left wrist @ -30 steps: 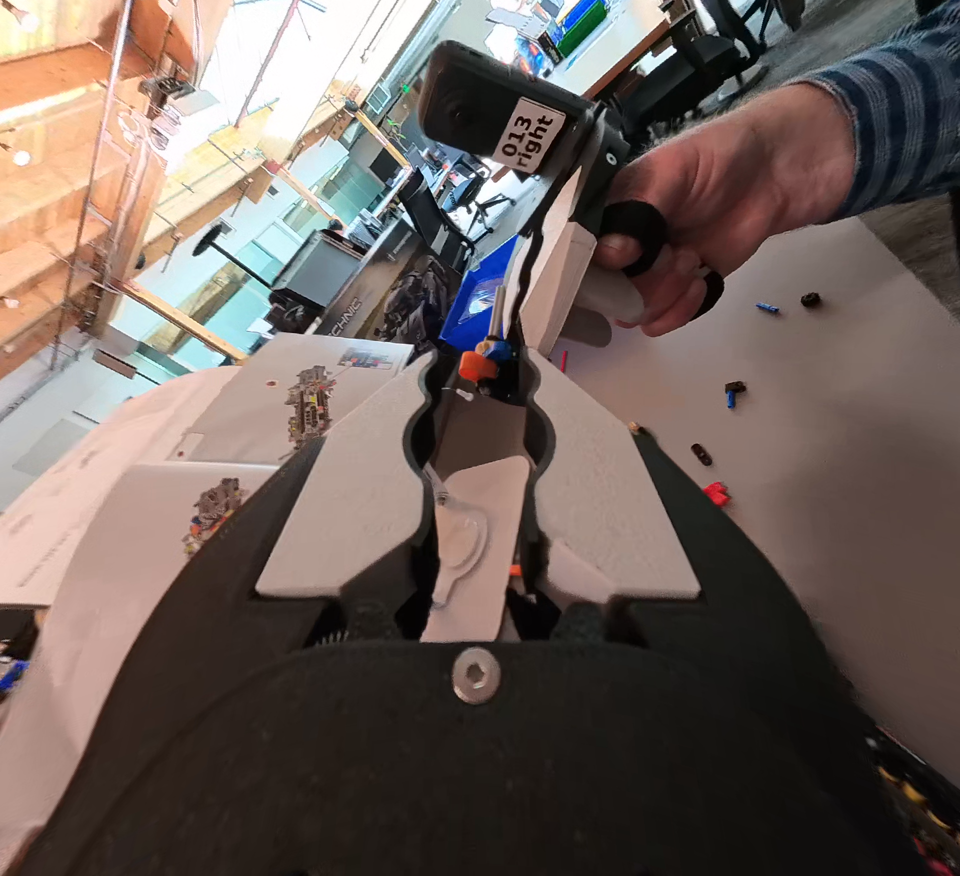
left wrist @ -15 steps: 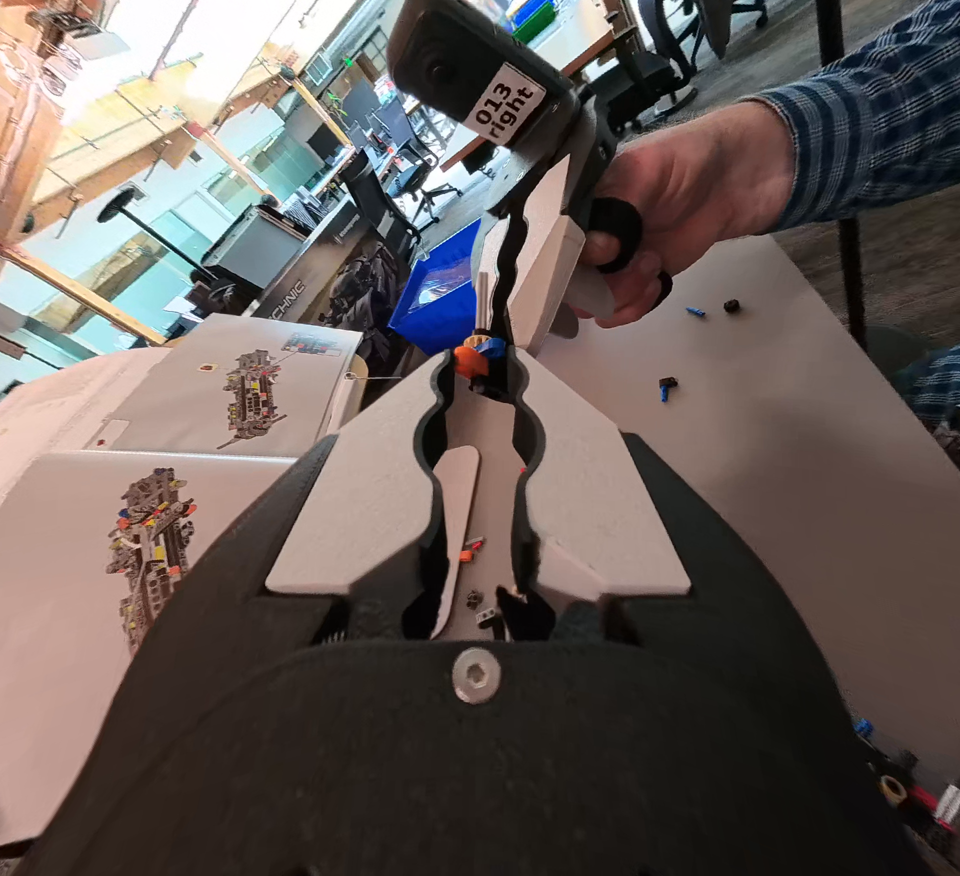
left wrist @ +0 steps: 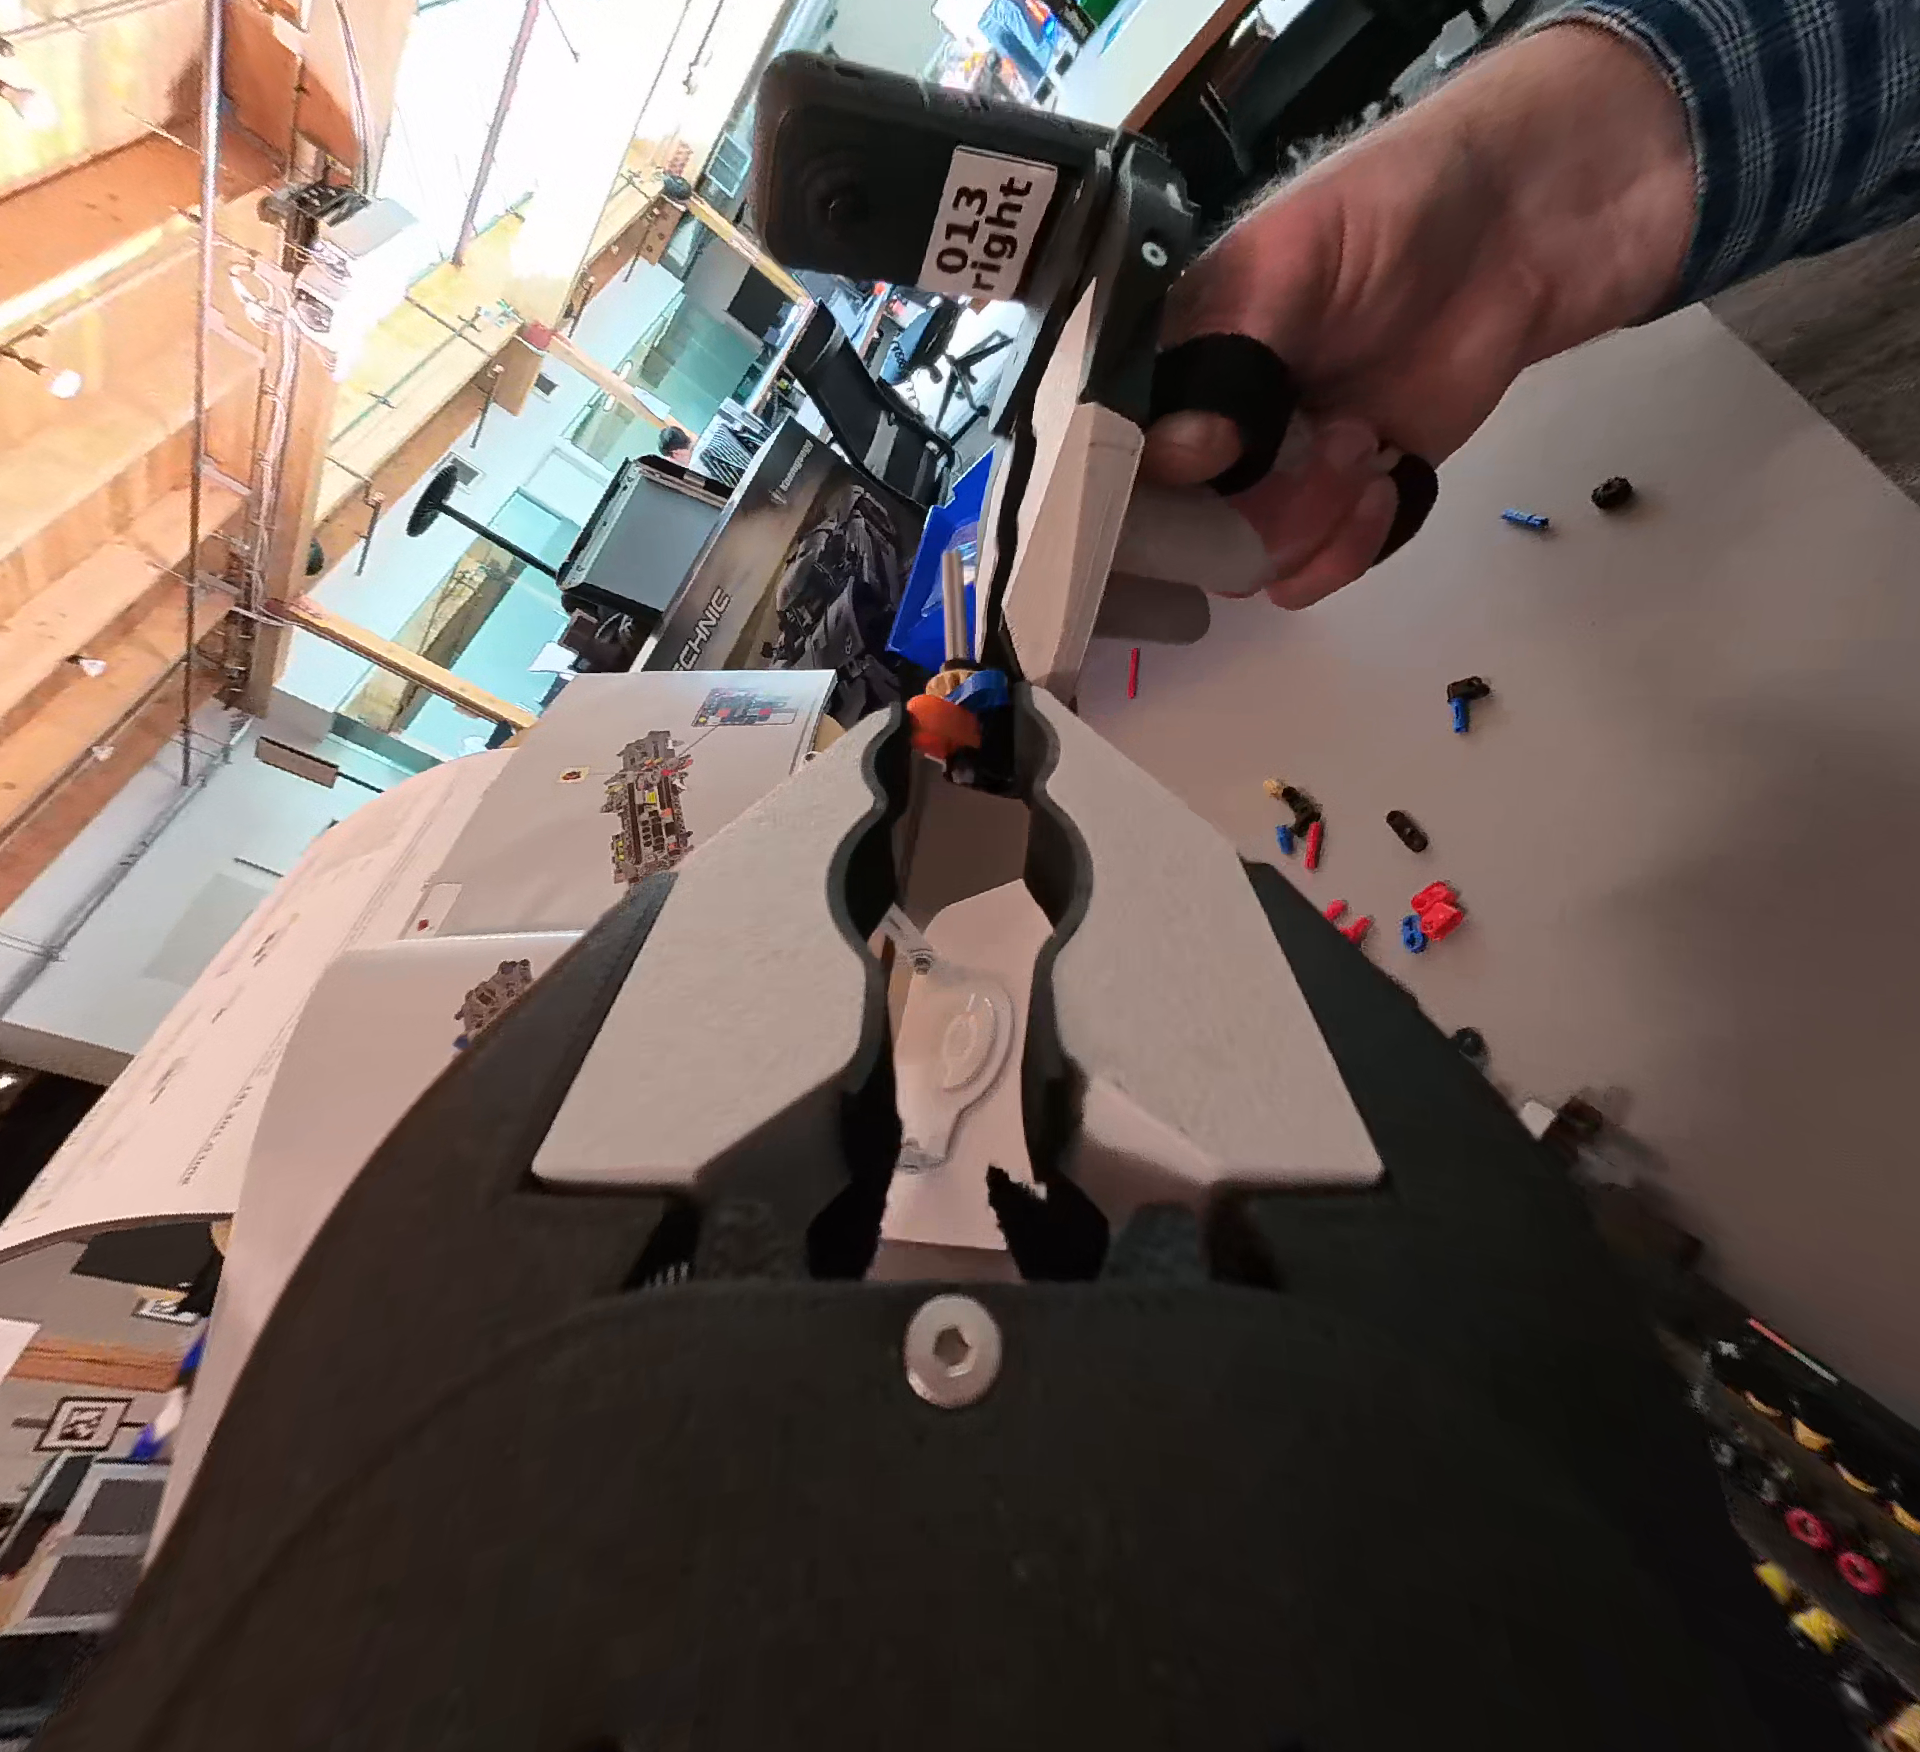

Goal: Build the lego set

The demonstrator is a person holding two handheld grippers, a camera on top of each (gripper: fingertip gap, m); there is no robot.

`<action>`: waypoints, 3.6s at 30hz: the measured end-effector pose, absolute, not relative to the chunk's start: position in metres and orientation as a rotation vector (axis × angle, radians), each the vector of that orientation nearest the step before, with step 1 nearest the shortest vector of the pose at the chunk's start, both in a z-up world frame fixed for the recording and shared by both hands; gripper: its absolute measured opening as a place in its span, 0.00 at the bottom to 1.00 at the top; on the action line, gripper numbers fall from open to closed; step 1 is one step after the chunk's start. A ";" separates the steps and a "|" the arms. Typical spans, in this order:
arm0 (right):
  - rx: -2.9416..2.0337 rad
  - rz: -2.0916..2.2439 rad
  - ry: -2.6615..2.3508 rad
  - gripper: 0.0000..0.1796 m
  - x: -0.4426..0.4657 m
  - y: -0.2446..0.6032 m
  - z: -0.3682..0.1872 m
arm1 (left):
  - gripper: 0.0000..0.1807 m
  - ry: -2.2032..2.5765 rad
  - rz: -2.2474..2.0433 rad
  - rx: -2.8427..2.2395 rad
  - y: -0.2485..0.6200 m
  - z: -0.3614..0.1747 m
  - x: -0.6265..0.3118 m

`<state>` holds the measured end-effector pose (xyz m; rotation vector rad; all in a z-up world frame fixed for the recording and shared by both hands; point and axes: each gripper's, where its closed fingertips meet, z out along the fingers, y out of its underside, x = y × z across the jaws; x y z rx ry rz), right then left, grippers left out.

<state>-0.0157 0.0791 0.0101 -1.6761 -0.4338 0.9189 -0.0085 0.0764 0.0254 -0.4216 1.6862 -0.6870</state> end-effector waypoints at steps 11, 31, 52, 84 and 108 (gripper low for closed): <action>-1.607 1.030 -0.401 0.02 -0.015 0.078 0.013 | 0.14 1.691 -0.866 -0.592 0.082 0.026 -0.008; -1.496 1.169 -0.350 0.02 -0.016 0.075 0.021 | 0.07 1.699 -1.245 -0.863 0.075 0.023 -0.009; -1.421 1.139 -0.272 0.04 0.005 0.068 0.039 | 0.03 1.689 -1.133 -0.755 0.083 0.028 -0.012; -1.363 1.163 -0.343 0.01 0.000 0.063 0.052 | 0.03 1.690 -1.178 -0.663 0.073 0.037 -0.014; -1.368 0.088 -0.931 0.00 -0.006 0.054 0.059 | 0.03 1.695 -1.964 -0.867 0.063 0.041 -0.015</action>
